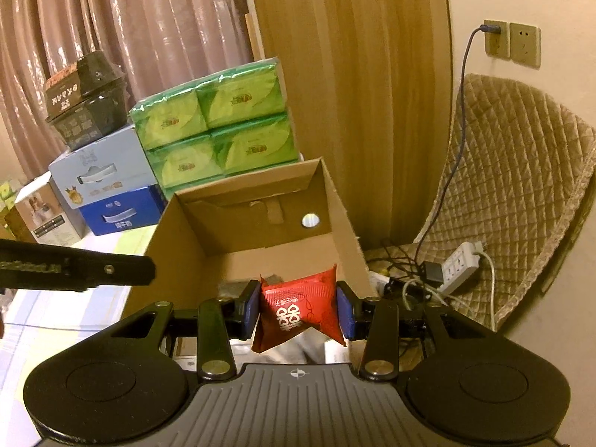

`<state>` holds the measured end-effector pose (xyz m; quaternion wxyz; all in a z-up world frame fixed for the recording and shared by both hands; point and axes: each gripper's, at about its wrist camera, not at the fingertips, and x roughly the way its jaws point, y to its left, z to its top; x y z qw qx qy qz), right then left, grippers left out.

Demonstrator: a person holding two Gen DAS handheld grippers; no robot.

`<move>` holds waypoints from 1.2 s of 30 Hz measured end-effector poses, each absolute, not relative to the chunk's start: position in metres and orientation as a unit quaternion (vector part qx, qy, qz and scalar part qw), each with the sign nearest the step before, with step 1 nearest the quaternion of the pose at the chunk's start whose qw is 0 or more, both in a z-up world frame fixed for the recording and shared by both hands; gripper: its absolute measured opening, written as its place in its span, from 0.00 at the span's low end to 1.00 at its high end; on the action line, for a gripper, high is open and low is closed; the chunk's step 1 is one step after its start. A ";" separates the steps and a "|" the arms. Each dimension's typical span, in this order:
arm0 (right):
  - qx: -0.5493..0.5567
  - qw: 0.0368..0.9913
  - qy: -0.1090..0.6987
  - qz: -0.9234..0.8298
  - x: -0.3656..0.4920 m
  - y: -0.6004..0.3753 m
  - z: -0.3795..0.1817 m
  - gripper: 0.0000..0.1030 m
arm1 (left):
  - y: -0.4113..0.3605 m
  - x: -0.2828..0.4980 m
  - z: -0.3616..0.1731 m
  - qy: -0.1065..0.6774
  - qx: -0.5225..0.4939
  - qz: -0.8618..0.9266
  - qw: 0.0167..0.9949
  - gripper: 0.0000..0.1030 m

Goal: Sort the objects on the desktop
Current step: 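Lower both items into the cardboard box and open both tools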

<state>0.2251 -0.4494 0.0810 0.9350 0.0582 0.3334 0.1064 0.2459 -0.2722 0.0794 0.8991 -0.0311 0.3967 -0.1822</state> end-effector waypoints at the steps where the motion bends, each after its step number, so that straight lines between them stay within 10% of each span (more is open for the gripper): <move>1: 0.058 0.935 0.334 0.108 0.225 -0.448 0.081 0.38 | -0.269 0.243 0.081 0.395 -0.032 -0.180 0.900 0.40; 12: 0.062 0.933 0.336 0.116 0.223 -0.435 0.082 0.39 | -0.252 0.225 0.081 0.390 -0.017 -0.169 0.905 0.46; 17: 0.080 0.933 0.334 0.108 0.221 -0.440 0.084 0.63 | -0.250 0.221 0.080 0.389 -0.012 -0.168 0.906 0.51; 36: 0.076 0.935 0.333 0.095 0.168 -0.455 0.107 0.88 | -0.230 0.164 0.087 0.368 -0.004 -0.144 0.918 0.96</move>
